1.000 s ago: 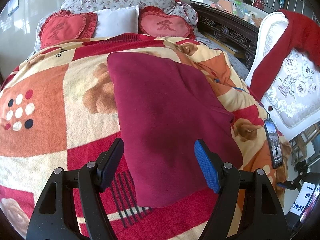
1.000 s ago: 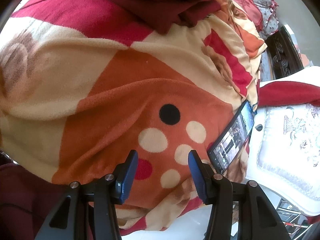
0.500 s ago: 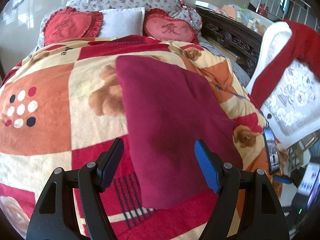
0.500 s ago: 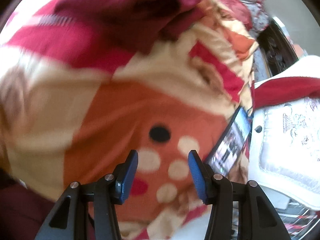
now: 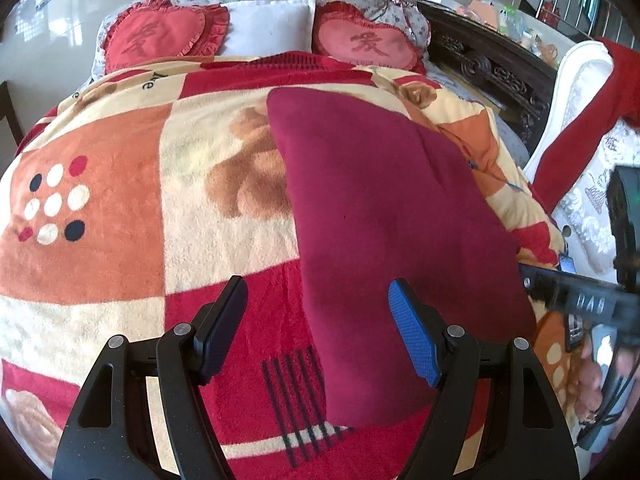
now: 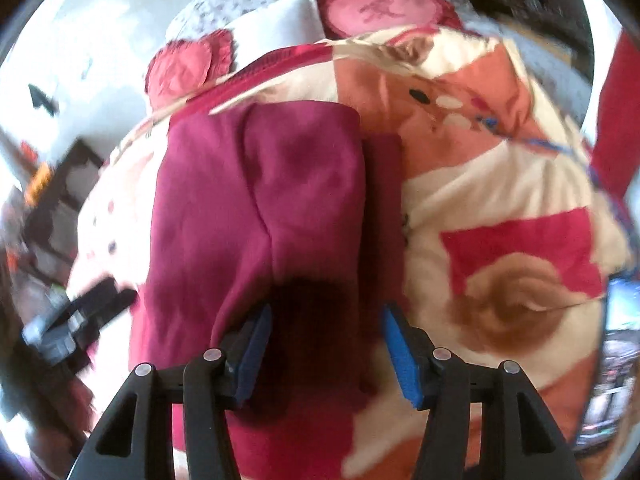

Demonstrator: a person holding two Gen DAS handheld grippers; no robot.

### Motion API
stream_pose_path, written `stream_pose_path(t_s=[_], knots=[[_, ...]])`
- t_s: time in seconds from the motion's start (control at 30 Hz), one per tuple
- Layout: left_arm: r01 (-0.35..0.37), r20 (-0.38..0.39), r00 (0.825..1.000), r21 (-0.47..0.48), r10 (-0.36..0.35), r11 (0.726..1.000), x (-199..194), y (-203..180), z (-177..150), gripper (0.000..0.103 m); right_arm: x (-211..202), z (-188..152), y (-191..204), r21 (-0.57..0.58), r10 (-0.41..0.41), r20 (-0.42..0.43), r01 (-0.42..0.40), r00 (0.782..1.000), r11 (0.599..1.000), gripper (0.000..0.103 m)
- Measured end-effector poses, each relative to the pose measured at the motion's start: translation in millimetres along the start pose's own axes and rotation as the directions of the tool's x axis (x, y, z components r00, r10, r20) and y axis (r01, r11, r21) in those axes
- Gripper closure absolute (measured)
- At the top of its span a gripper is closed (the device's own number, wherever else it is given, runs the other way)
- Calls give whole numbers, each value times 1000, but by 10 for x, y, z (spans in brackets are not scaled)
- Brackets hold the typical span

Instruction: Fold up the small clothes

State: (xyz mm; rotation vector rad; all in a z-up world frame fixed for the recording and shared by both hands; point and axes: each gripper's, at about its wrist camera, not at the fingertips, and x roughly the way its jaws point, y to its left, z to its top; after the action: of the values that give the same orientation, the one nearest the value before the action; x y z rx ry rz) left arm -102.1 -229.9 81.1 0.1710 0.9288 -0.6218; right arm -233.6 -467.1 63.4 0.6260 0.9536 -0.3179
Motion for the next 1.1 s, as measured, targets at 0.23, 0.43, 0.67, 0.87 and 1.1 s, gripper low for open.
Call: stream_pose_path(t_s=[0.23, 0.43, 0.67, 0.87, 1.1], knots=[[6, -2, 1000, 9, -6, 1000, 86, -30, 2, 29, -258, 77, -133, 77, 23, 80, -30, 997, 997, 49], [-1, -2, 1000, 18, 1, 1000, 109, -94, -2, 29, -175, 92, -177, 115, 152, 102, -164, 983, 980, 49], [-9, -6, 1000, 40, 9, 999, 109, -135, -17, 29, -373, 27, -125, 134, 135, 188, -162, 973, 978, 49], [0, -16, 1000, 32, 0, 999, 144, -187, -39, 29, -251, 7, 29, 86, 213, 141, -226, 967, 970, 49], [-11, -16, 1000, 57, 11, 998, 118, -223, -49, 29, 31, 107, 109, -6, 139, 137, -139, 981, 990, 94]])
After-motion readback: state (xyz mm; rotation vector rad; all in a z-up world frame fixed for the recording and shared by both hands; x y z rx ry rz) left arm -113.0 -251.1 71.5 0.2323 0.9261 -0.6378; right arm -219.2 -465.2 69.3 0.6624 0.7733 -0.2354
